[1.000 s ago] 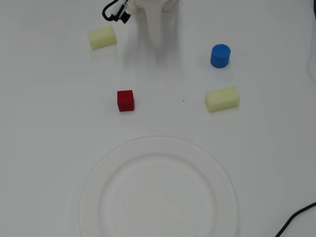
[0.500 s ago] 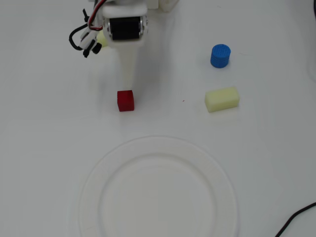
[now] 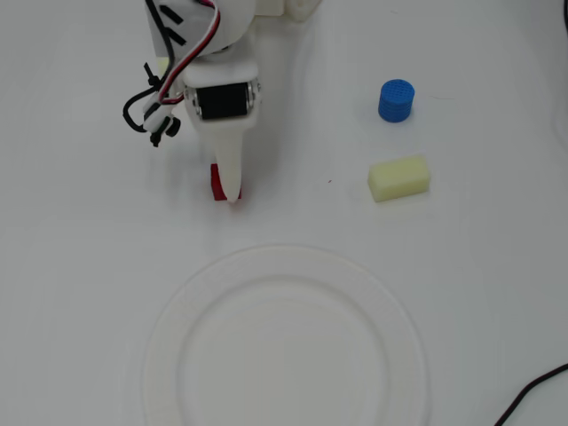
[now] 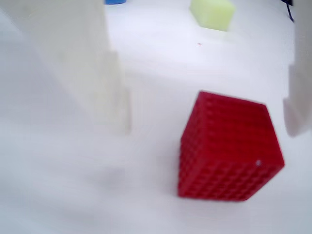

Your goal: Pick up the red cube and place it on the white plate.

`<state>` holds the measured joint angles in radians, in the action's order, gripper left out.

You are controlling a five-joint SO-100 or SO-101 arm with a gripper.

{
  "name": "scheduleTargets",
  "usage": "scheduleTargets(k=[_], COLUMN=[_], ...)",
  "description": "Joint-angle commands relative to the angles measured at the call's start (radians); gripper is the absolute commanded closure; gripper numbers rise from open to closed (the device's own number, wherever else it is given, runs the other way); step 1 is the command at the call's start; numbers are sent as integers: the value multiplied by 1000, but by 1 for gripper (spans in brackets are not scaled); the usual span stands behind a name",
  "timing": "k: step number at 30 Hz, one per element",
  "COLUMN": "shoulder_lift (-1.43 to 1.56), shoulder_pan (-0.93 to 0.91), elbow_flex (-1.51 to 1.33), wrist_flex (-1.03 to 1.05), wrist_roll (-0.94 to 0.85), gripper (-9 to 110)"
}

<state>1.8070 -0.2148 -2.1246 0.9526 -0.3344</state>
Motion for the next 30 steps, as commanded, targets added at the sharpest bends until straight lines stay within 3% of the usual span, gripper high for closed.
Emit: scheduleTargets(k=[1,10,25,30], shoulder_lift=[-58,-110,178,202], shoulder_pan=[-26,-14,67,135], elbow_flex=[63,74,77,147], wrist_flex=[-31,-84,-89,-184], wrist_roll=[-12,-32,81,167], gripper=[78,101,102,102])
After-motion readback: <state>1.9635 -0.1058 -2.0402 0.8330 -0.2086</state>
